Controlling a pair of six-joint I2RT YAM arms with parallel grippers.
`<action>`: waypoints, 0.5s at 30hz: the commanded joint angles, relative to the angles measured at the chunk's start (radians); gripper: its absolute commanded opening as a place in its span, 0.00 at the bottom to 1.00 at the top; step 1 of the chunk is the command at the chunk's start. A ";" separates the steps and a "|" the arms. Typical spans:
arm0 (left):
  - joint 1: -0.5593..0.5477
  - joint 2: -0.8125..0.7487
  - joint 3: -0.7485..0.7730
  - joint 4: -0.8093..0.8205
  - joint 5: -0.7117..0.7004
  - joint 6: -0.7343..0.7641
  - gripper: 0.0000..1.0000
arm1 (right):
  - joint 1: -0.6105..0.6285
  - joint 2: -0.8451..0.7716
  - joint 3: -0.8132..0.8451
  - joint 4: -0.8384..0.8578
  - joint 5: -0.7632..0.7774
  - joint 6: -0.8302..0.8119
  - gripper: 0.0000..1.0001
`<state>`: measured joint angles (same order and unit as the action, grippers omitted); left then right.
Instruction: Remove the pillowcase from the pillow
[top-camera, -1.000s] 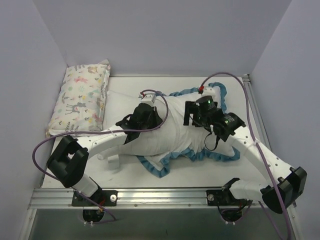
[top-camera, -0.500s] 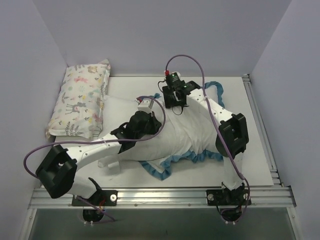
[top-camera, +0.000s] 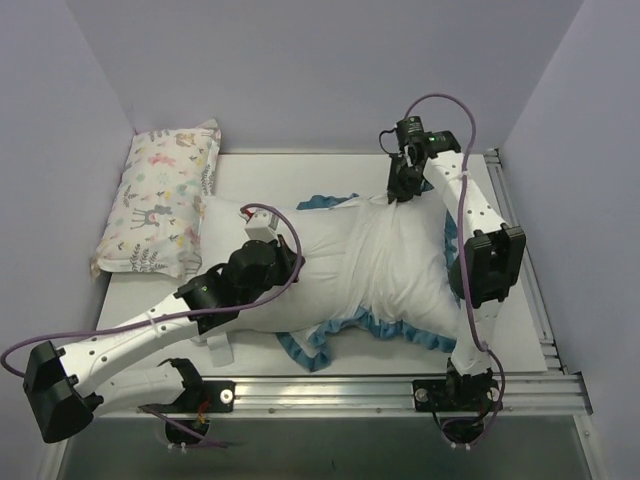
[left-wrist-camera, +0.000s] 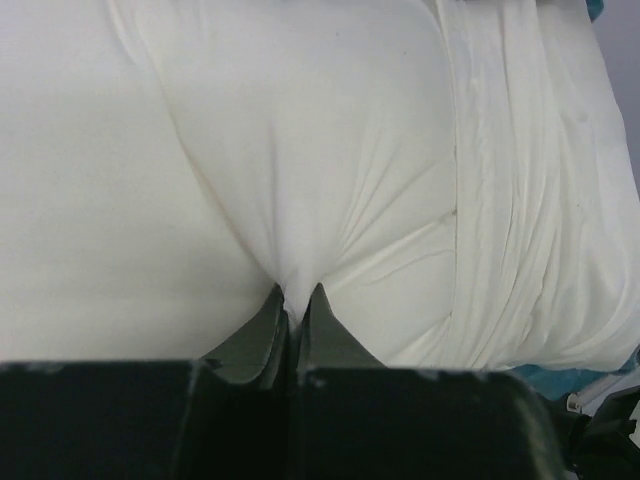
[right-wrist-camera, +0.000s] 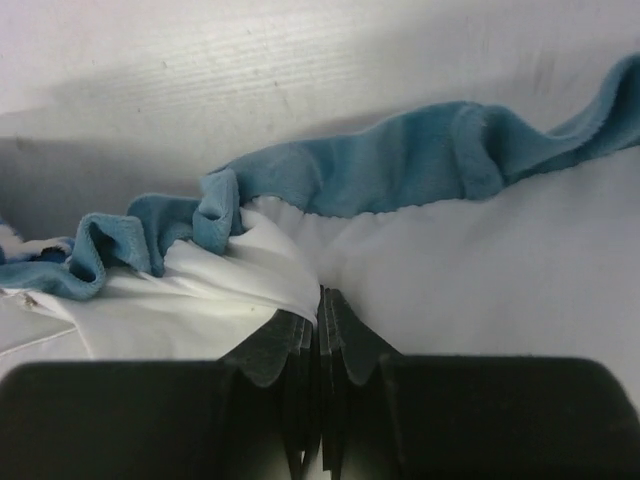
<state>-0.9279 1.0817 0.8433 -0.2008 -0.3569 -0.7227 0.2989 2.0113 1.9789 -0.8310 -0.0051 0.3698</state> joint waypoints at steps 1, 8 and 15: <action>-0.006 -0.146 0.029 -0.319 -0.164 -0.035 0.00 | -0.206 -0.039 0.080 0.076 0.163 0.030 0.00; 0.133 -0.051 0.173 -0.290 -0.119 0.046 0.00 | -0.239 -0.095 0.149 0.075 0.048 0.055 0.00; 0.161 0.223 0.344 -0.184 -0.071 0.069 0.00 | -0.091 -0.235 0.046 0.081 0.086 -0.023 0.57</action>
<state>-0.7895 1.2678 1.0943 -0.3698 -0.3702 -0.6888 0.1837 1.9011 2.0422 -0.8326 -0.0837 0.4042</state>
